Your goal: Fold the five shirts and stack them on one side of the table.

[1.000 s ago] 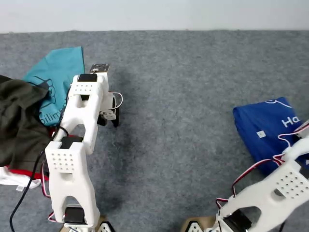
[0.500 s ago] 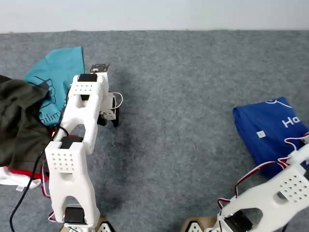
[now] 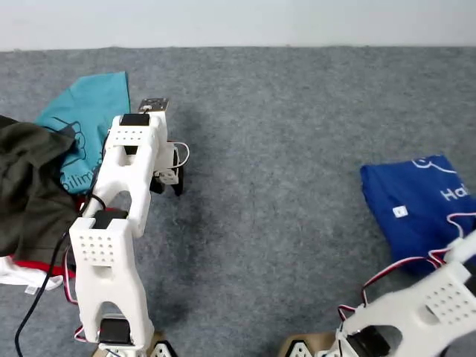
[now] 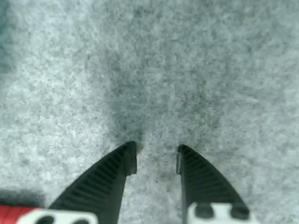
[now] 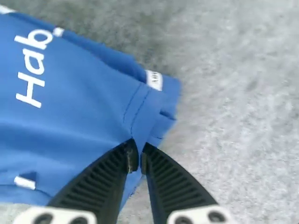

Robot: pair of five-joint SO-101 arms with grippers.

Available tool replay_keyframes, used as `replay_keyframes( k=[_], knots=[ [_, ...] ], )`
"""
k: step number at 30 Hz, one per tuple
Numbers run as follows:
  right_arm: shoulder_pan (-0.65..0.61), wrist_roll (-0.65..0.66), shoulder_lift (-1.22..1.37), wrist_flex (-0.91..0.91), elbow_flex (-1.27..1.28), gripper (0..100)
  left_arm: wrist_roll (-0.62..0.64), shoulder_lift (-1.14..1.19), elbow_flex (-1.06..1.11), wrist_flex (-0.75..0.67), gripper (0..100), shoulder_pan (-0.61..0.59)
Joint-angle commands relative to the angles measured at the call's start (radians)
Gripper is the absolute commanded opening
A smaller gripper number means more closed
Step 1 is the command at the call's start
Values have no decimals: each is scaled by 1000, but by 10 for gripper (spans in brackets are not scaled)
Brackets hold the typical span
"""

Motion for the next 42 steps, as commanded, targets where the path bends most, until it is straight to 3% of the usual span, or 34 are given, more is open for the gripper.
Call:
replay_keyframes(
  k=[1, 7, 13, 22, 34, 42],
  knots=[
    [54, 55, -51, -1, -3, 10, 11, 6, 2, -37, 133, -41],
    [64, 106, 88, -64, -3, 17, 11, 6, 2, -37, 133, -41],
    [62, 101, 166, -76, -9, 162, 11, 6, 2, -37, 133, -41],
    [44, 103, -139, 173, -114, 164, 11, 6, 2, -37, 133, -41],
    [-280, 130, -122, 170, 117, 161, 11, 6, 2, -37, 133, -41],
    [-338, 143, -119, 117, 259, 161, 11, 6, 4, -37, 133, -41]
  ],
)
